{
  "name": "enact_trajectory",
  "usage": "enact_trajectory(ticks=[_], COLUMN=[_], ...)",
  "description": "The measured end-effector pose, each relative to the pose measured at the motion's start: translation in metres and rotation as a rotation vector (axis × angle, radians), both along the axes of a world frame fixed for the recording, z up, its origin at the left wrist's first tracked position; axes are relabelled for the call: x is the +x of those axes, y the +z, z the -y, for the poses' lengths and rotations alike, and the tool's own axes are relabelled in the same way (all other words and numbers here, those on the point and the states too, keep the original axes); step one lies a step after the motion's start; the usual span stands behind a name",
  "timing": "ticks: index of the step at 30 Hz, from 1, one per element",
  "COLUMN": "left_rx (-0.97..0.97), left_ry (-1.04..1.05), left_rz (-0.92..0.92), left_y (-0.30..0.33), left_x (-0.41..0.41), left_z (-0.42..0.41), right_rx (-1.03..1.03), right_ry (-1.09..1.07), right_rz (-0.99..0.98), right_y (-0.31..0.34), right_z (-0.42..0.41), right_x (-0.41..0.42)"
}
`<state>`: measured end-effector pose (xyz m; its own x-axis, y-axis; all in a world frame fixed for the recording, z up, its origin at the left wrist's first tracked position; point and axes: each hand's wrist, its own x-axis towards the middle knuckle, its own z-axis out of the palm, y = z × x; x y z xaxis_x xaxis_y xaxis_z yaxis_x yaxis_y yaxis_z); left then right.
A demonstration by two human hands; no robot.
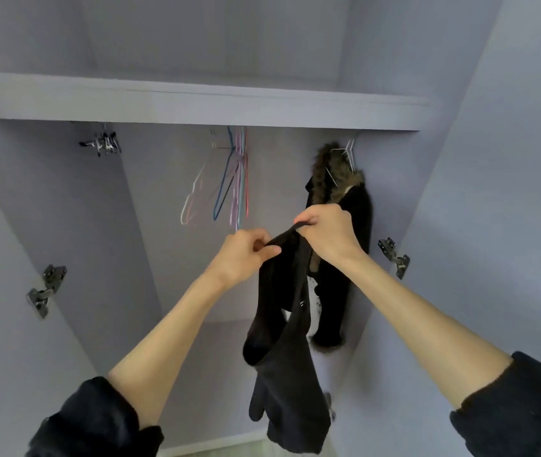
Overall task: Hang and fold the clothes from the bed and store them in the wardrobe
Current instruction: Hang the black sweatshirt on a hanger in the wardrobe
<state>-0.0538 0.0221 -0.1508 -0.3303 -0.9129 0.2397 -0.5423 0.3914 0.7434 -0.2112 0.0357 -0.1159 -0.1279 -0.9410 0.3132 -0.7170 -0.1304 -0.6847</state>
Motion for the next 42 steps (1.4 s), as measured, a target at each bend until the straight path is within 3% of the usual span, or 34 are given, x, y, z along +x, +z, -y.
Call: enact_trajectory(ticks=[5,12,19,24,27,31,38,42], left_rx=[-0.033,-0.004,0.047,0.106,0.08,-0.181,-0.183,-0.151], left_ry=[-0.021,0.062,0.21,0.228,0.198,0.343,0.436,0.538], left_rz=[-0.07,-0.206,-0.09,0.116,0.257,0.351,0.183,0.132], left_y=[0.016,0.034,0.032,0.022,0.015,0.013,0.032,0.027], left_x=[0.019,0.056,0.093,0.094,0.078,0.057,0.067,0.077], left_z=[0.044,0.079,0.102,0.114,0.115,0.118,0.128,0.133], right_rx=[-0.012,0.084,0.172,0.125,0.02,-0.039,0.012,0.123], right_ry=[-0.064,-0.093,-0.074,0.195,0.327,0.373,0.284,0.17], right_rz=[-0.251,-0.288,-0.145,0.004,-0.076,-0.086,-0.426,-0.478], right_y=[-0.01,-0.03,-0.032,-0.004,0.013,0.023,-0.014,-0.04], right_z=[0.051,0.105,0.151,0.162,0.161,0.163,0.171,0.177], right_x=[0.007,0.001,0.011,0.04,0.057,0.06,0.027,-0.009])
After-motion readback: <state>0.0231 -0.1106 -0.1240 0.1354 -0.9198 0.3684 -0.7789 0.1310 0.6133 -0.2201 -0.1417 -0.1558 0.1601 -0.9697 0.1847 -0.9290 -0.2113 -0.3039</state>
